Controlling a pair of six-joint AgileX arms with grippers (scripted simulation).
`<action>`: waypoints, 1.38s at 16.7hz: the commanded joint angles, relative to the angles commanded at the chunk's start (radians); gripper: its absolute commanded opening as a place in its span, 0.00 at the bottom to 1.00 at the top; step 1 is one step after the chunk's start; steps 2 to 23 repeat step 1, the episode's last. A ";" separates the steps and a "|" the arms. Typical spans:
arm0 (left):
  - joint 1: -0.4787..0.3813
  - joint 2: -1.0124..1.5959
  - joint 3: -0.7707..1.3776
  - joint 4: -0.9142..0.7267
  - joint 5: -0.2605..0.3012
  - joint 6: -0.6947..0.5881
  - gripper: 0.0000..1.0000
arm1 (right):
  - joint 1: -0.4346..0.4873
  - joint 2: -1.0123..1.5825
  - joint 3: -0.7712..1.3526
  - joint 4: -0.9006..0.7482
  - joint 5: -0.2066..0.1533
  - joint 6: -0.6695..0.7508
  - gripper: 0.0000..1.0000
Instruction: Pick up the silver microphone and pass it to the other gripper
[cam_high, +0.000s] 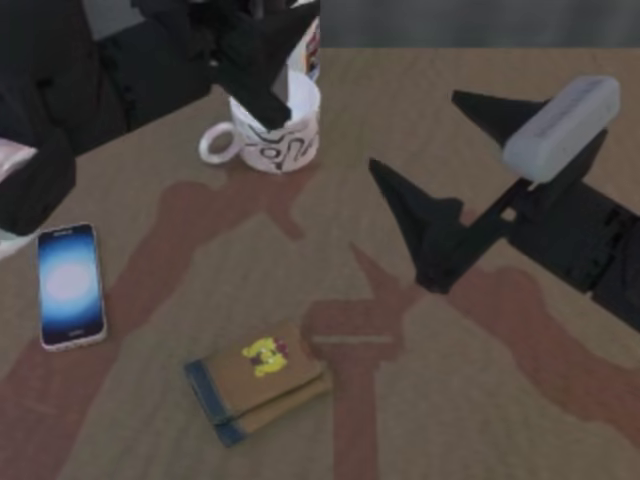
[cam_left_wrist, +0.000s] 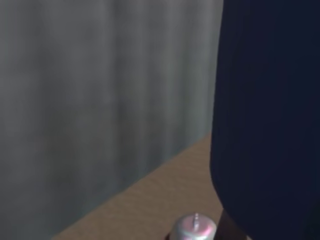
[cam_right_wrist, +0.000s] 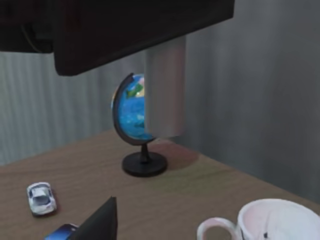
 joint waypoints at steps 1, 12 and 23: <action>0.003 -0.002 -0.002 0.000 0.003 0.000 0.00 | 0.000 -0.004 -0.004 0.000 -0.001 0.000 1.00; 0.003 -0.002 -0.002 0.000 0.003 0.000 0.00 | 0.000 -0.004 -0.004 0.000 -0.001 0.000 1.00; 0.003 -0.002 -0.002 0.000 0.003 0.000 0.00 | 0.000 -0.004 -0.004 0.000 -0.001 0.000 1.00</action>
